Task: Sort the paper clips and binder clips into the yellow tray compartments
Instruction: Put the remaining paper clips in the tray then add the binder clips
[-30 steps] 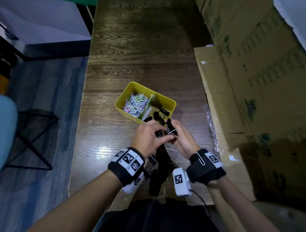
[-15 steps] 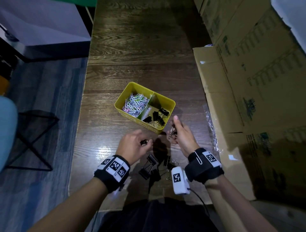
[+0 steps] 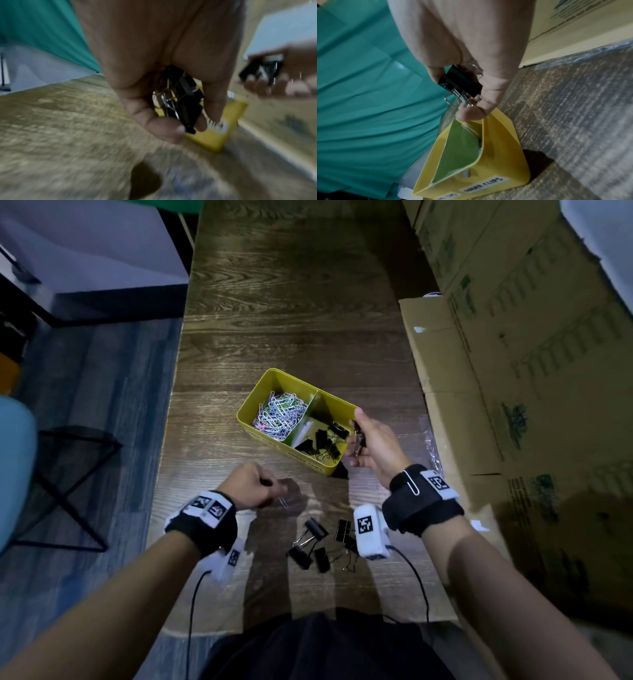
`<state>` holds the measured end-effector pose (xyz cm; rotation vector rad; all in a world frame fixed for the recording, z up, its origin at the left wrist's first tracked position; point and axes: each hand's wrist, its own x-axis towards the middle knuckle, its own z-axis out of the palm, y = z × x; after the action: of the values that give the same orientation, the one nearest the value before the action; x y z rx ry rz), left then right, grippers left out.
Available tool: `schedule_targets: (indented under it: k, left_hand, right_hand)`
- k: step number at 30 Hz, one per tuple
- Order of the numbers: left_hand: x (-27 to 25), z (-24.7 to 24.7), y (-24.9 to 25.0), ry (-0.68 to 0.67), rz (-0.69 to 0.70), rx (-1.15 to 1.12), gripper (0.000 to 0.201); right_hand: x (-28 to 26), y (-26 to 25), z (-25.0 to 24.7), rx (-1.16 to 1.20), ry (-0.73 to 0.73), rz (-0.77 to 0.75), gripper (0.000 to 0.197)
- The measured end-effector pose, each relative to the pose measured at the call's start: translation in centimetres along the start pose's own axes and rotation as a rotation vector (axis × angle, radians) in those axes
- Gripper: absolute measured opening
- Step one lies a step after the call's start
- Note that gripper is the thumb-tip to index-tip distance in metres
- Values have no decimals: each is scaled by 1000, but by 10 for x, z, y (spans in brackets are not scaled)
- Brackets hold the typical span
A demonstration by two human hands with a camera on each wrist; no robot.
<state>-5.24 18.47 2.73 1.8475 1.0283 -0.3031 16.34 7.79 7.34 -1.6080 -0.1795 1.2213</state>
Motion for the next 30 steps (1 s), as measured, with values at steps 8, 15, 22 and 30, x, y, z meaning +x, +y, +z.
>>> schedule_targets:
  k: [8,15,22,30]
  left_hand:
    - [13,-23,110,133,80,-794,22]
    - [38,-15,113,88,-13,-748,19]
    - [10,-16,90,204,143,-574,12]
    - [-12,45,34,-227,325,463,41]
  right_hand:
    - [19,-21,23,-162,11,15,43]
    - [25,-17,25,-350,17,-53,53]
    - [14,2,-7,-309,139,-268,18]
    - [-30,61,-49,-1075,-492,29,65]
